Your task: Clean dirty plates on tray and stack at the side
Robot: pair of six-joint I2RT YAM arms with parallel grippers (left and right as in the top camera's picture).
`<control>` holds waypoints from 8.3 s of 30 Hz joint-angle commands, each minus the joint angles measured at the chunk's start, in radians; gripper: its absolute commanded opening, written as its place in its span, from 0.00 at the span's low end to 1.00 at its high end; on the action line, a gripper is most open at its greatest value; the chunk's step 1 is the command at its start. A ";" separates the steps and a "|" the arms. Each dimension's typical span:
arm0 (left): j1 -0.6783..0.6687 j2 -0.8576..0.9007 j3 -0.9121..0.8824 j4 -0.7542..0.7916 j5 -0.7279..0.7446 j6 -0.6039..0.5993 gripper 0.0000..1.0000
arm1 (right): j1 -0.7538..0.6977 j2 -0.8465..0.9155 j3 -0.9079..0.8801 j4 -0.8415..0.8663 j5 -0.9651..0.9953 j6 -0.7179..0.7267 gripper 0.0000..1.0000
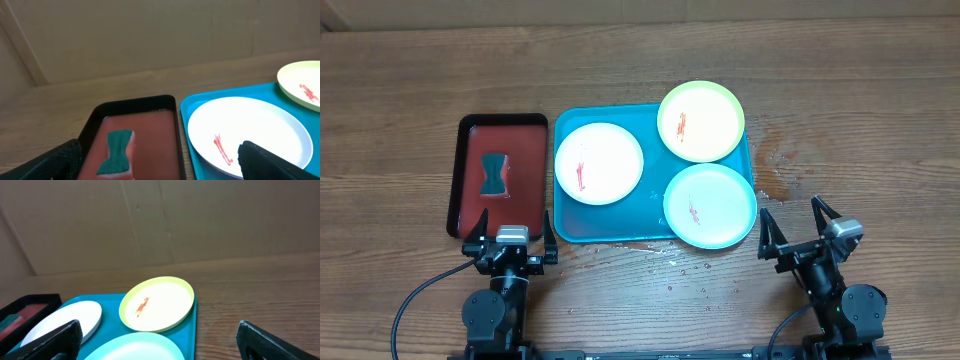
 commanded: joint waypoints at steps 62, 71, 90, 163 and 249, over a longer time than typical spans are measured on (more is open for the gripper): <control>0.005 0.954 1.250 -1.197 0.381 -0.151 1.00 | 0.005 0.753 1.088 -0.880 -0.198 -0.011 1.00; 0.005 1.057 1.250 -1.199 0.453 -0.151 1.00 | 0.005 0.961 1.187 -0.906 -0.412 0.020 1.00; 0.005 1.282 1.640 -1.334 -0.026 -0.459 0.93 | 0.215 1.529 1.434 -0.793 -0.144 0.232 0.75; 0.229 1.966 1.639 -1.176 -0.026 -0.097 0.40 | 0.508 2.162 1.506 -0.536 0.148 0.481 0.05; -0.206 2.090 1.563 -0.991 0.073 -0.281 0.04 | 0.489 2.162 1.487 -0.639 -0.024 0.455 0.04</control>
